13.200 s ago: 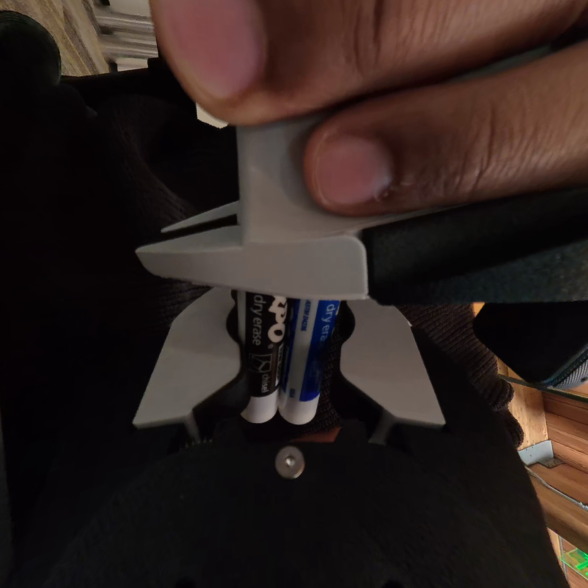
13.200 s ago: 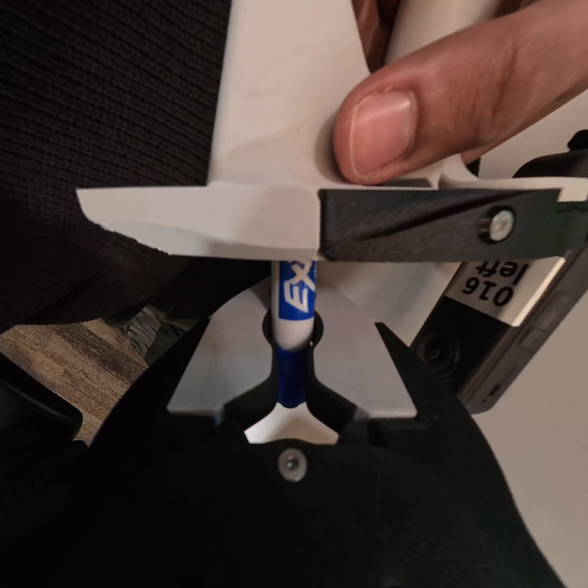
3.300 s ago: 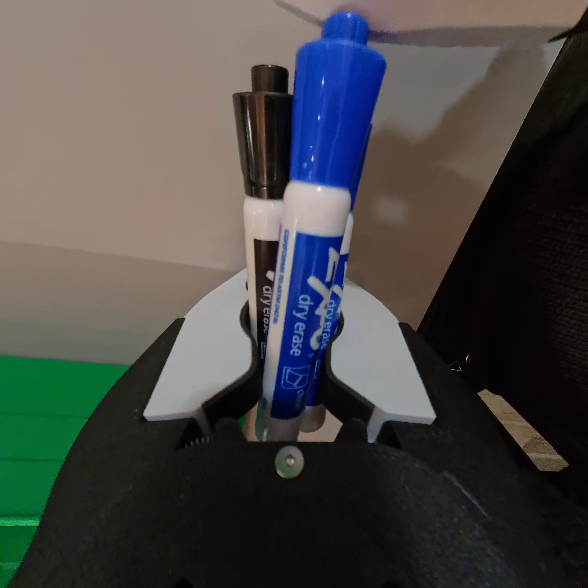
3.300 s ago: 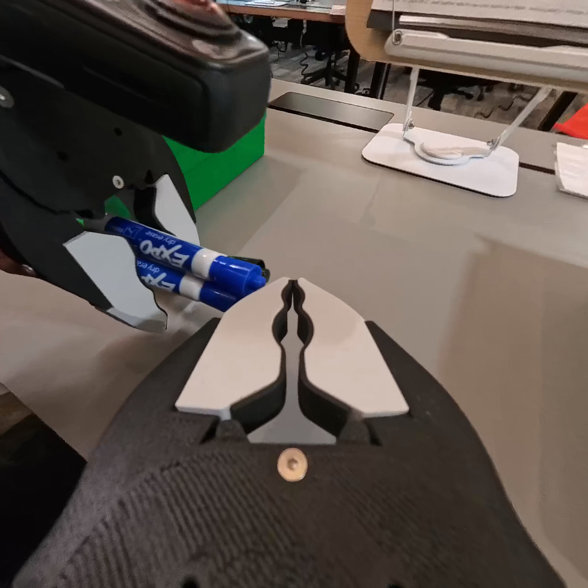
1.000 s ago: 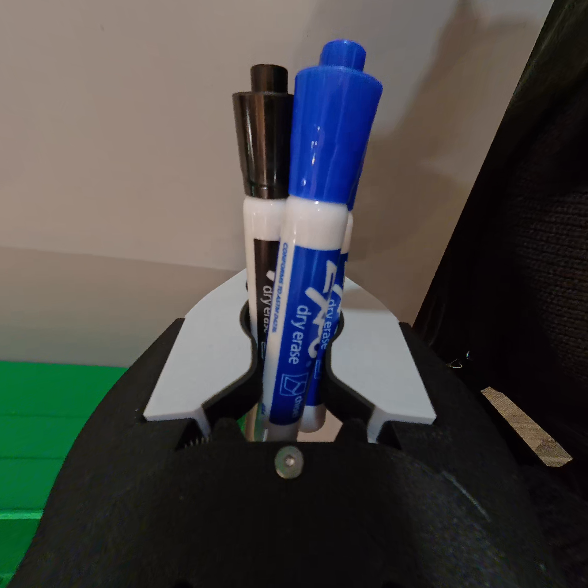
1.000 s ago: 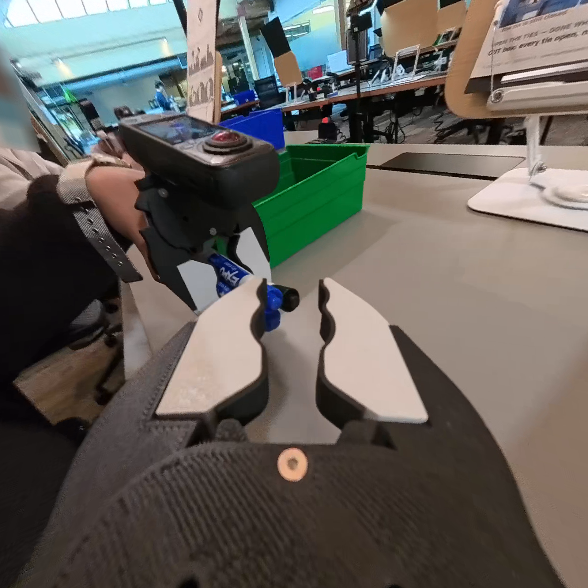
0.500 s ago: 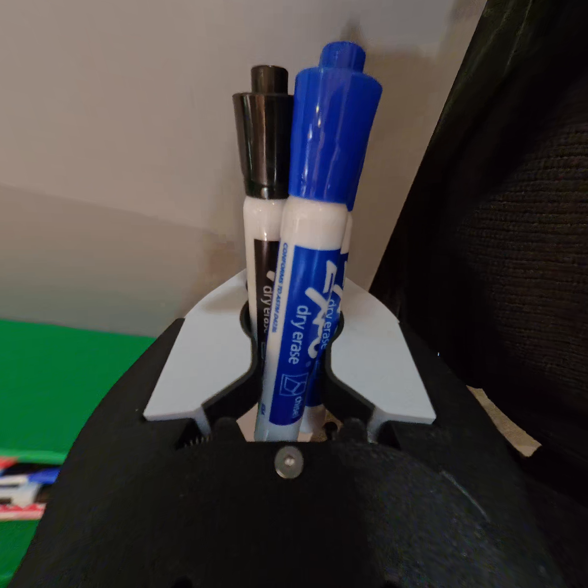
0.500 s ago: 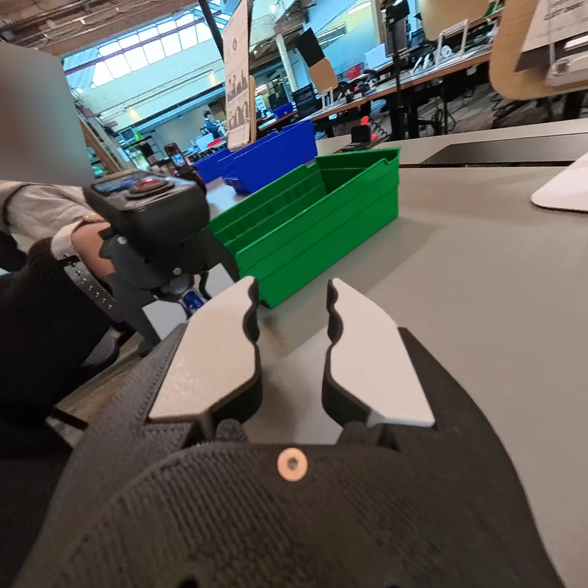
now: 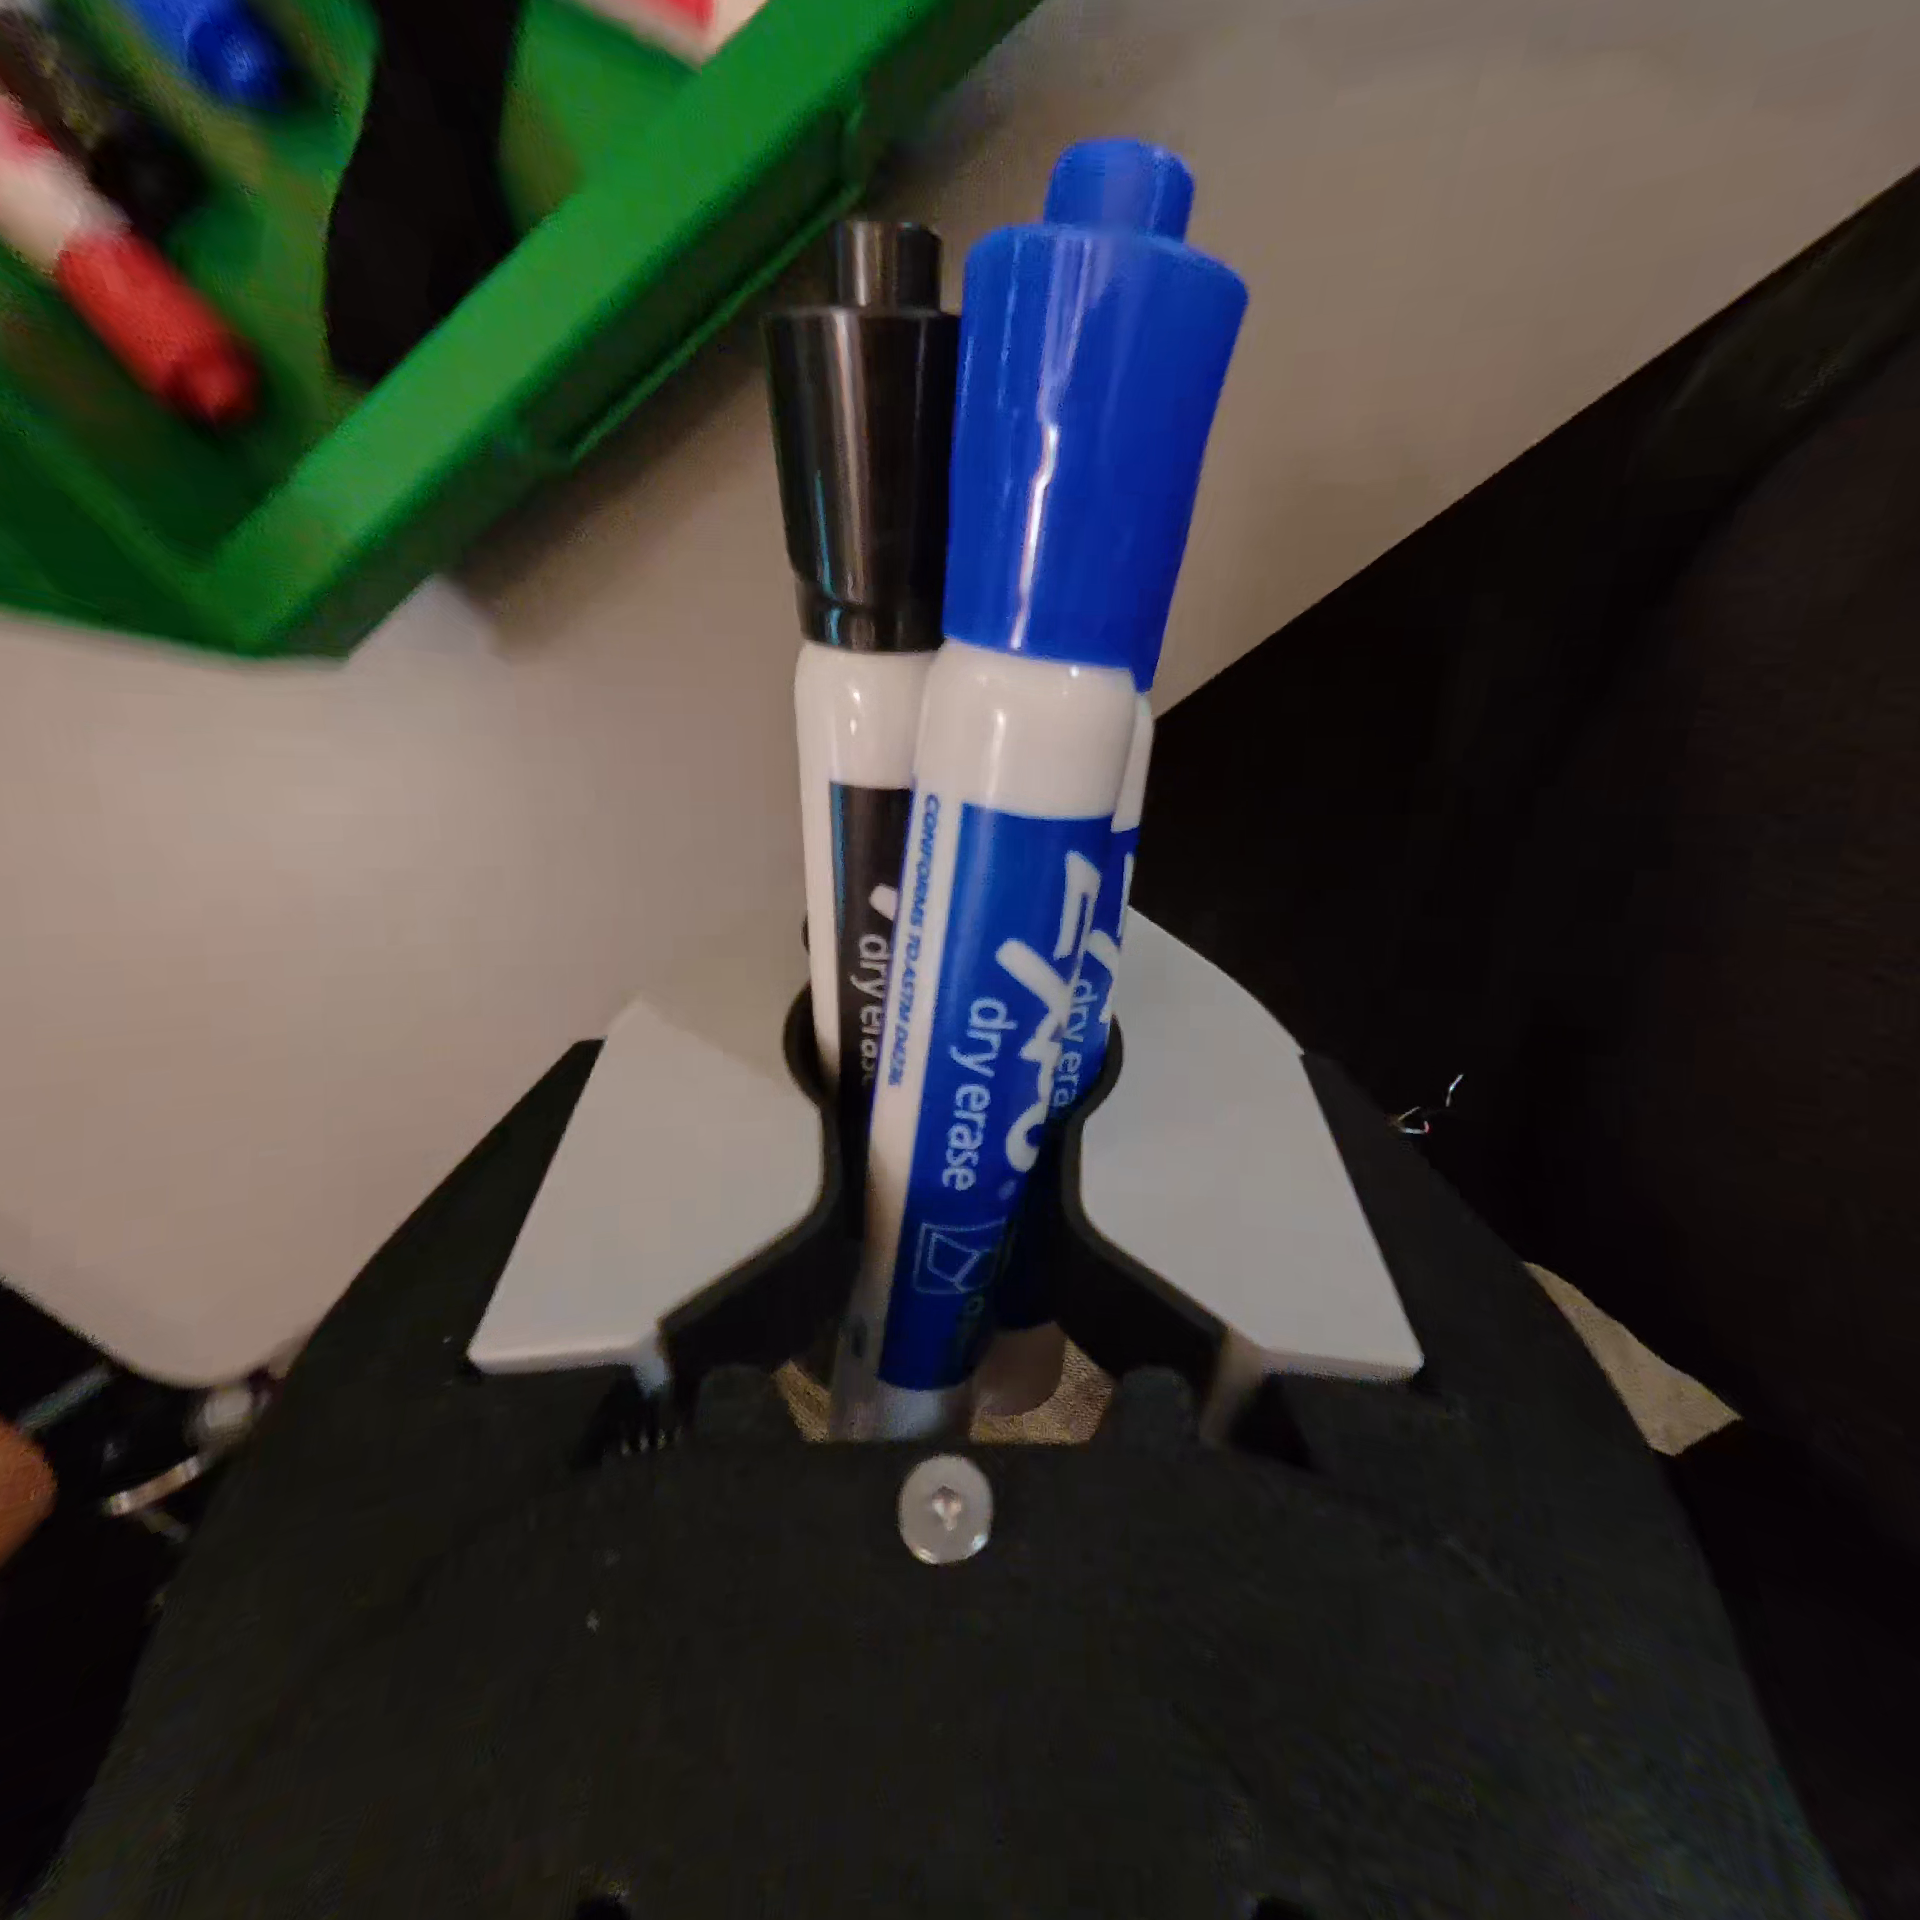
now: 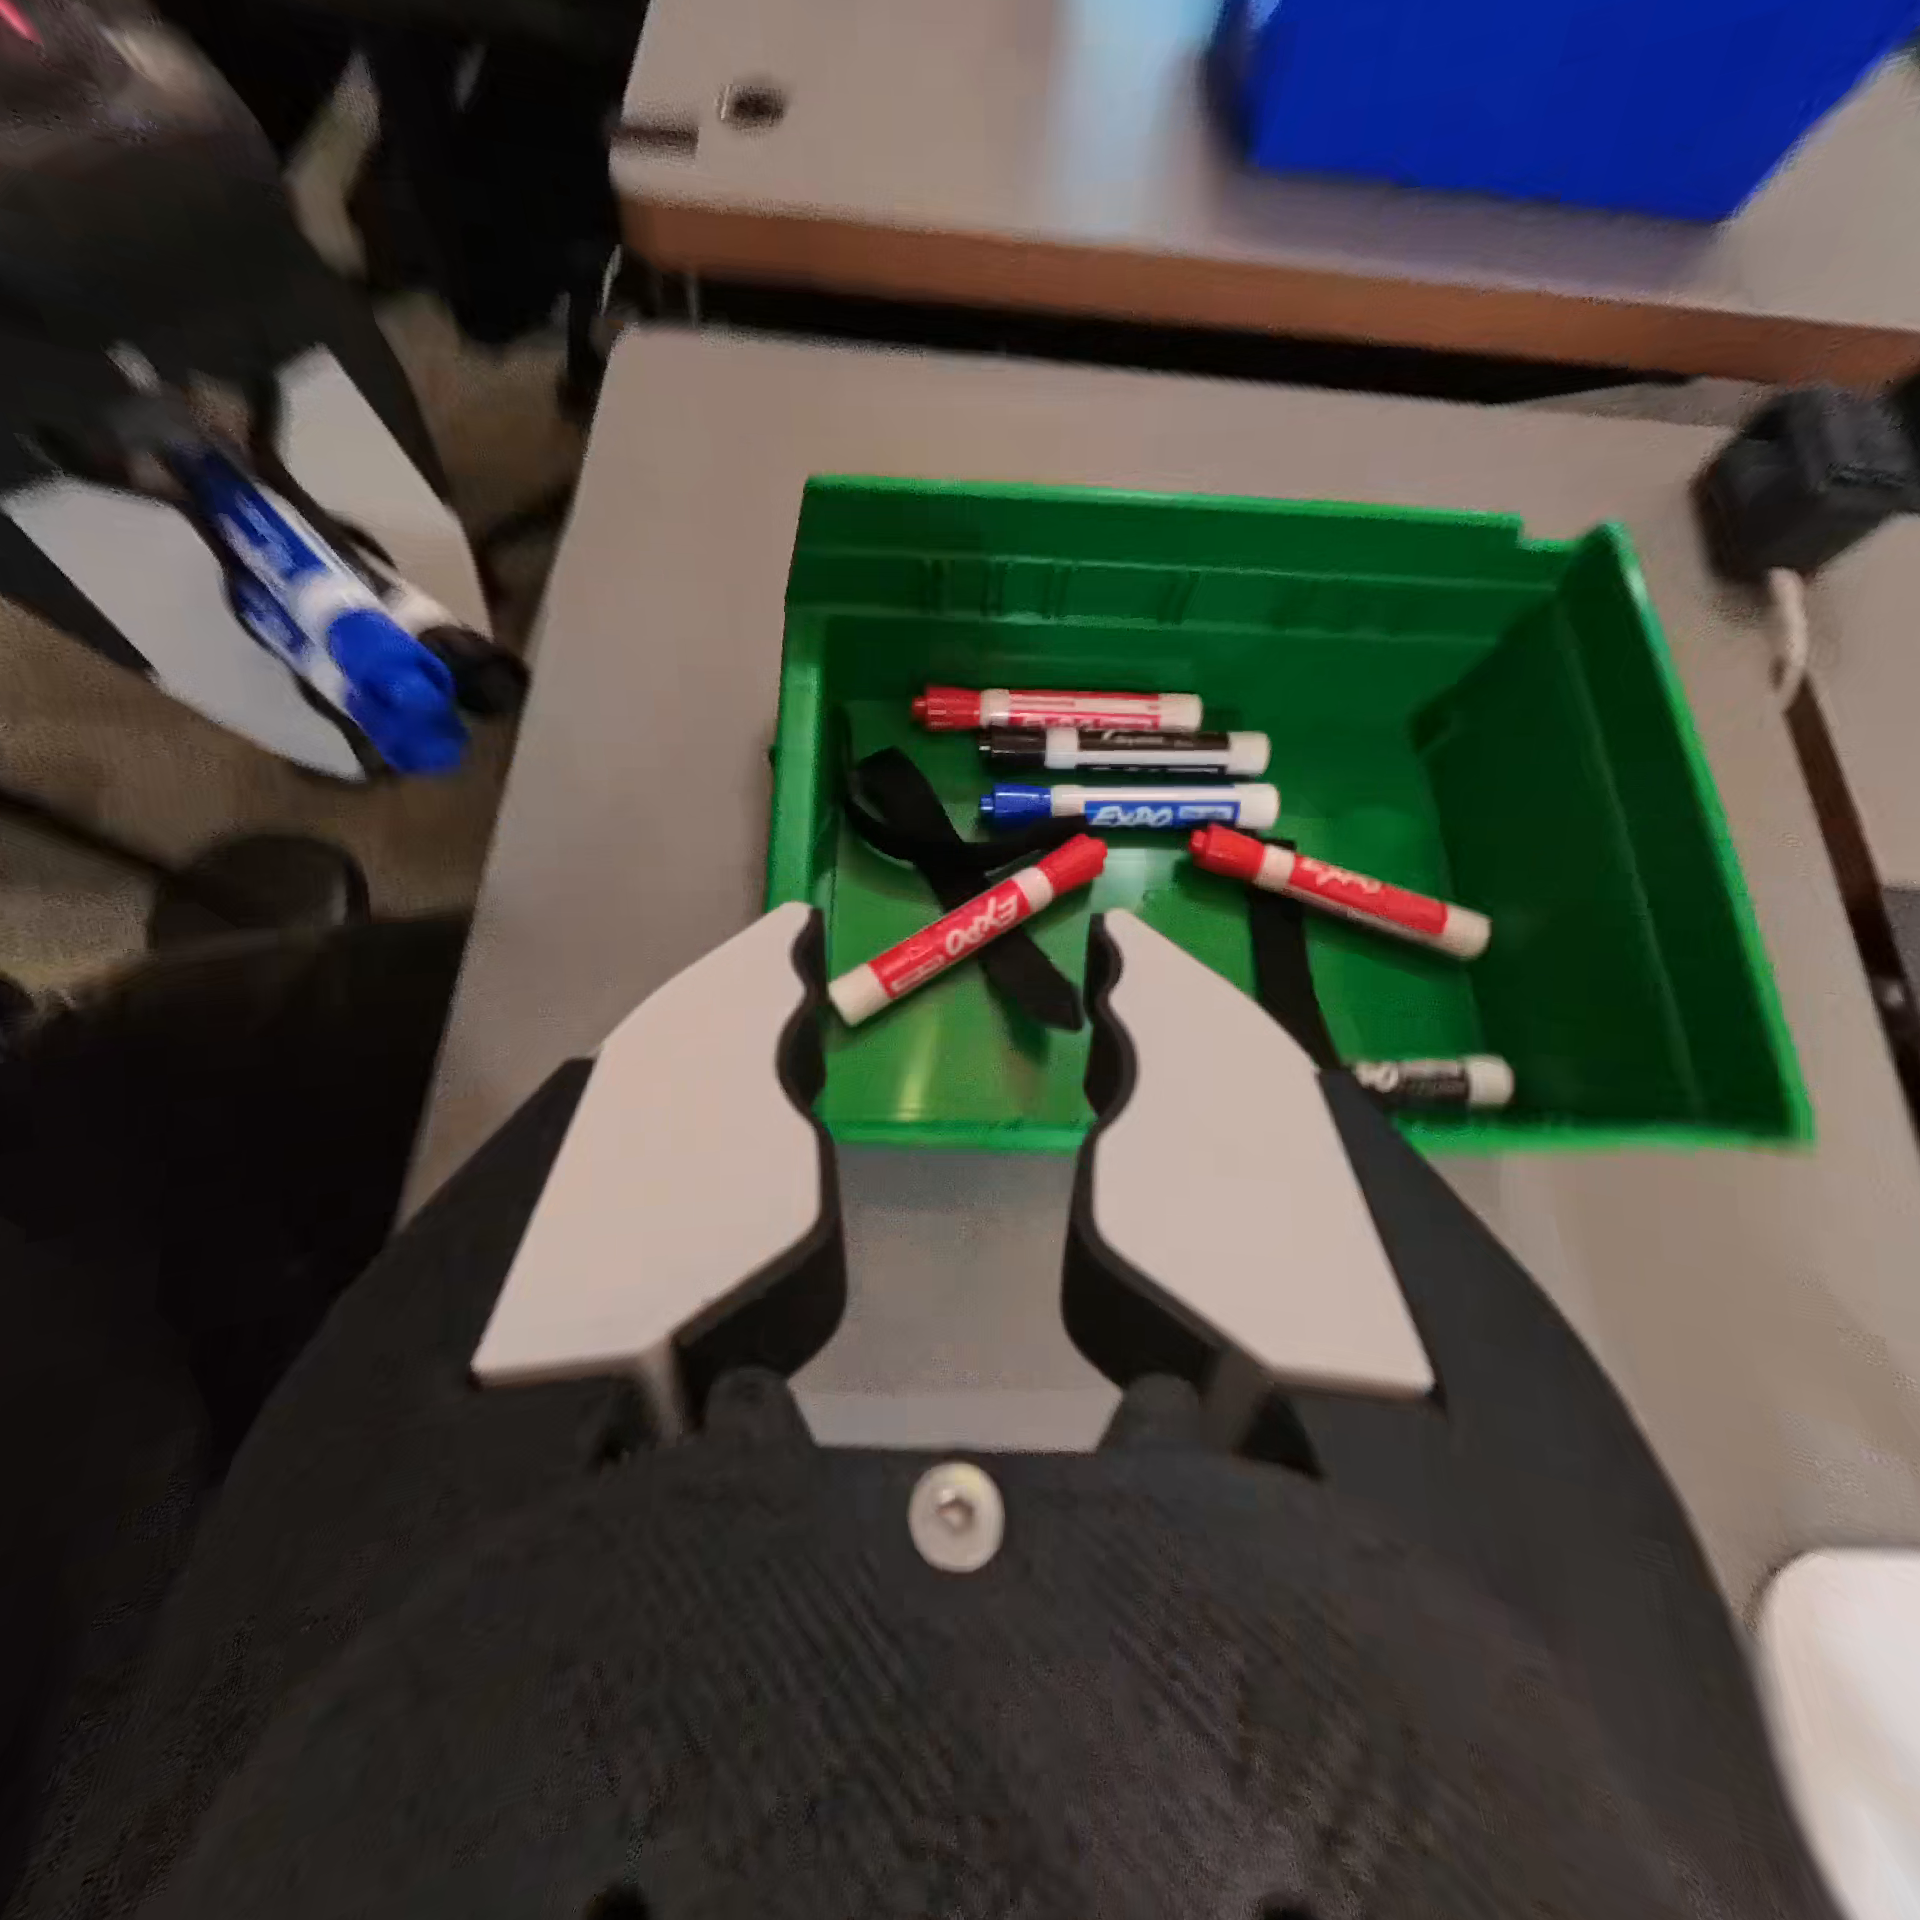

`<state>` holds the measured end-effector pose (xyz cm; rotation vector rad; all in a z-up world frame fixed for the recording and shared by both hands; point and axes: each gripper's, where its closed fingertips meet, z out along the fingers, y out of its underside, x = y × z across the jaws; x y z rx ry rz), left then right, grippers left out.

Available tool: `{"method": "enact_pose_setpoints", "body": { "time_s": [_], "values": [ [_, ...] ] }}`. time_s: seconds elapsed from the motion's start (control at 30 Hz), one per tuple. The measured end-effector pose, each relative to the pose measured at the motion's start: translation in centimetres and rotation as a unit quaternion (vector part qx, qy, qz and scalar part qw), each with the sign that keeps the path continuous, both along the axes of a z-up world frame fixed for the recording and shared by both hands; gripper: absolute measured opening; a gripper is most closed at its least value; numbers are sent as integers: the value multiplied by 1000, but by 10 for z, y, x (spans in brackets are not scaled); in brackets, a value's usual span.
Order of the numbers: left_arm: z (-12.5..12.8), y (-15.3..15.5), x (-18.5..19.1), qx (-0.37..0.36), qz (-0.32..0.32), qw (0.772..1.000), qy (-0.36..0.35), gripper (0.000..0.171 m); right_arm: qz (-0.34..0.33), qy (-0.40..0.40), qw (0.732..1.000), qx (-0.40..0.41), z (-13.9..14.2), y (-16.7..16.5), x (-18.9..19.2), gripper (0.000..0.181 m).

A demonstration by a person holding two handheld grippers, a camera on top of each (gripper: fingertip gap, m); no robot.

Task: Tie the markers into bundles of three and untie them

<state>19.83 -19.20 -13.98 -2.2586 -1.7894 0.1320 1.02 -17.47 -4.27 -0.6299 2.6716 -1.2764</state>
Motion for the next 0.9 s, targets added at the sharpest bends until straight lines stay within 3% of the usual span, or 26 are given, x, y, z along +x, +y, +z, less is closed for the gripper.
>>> {"method": "enact_pose_setpoints", "body": {
  "time_s": [0.13, 0.2, 0.27, 0.47, 0.53, 0.6, 0.73, 0.83, 0.9],
  "values": [
    [5, -26, 32, -11, 64, 998, -21, 45, 107, 118, 980, 121, -38, -51, 9, 44],
    [8, -33, 40, -10, 83, 996, -24, 45, 213, 158, 952, 155, -63, -58, 28, 44],
    [8, -36, 44, -5, 89, 996, -25, 45, 297, 217, 915, 165, -92, -60, 34, 31],
    [4, -36, 45, 5, 84, 996, -30, 45, 348, 272, 871, 216, -146, -72, 33, 23],
    [3, -34, 44, 8, 81, 996, -31, 44, 355, 303, 858, 216, -150, -74, 27, 3],
    [1, -32, 43, 12, 76, 996, -33, 44, 356, 304, 859, 209, -134, -72, 24, 3],
    [1, -22, 39, 24, 59, 997, -33, 44, 288, 219, 920, 151, -58, -48, 17, 2],
    [3, -8, 30, 40, 34, 998, -28, 44, 217, 182, 955, 84, -8, -2, -8, 2],
    [4, 7, 23, 48, 9, 998, -28, 44, 187, 147, 969, 63, 6, 50, -19, 2]
  ]
}}
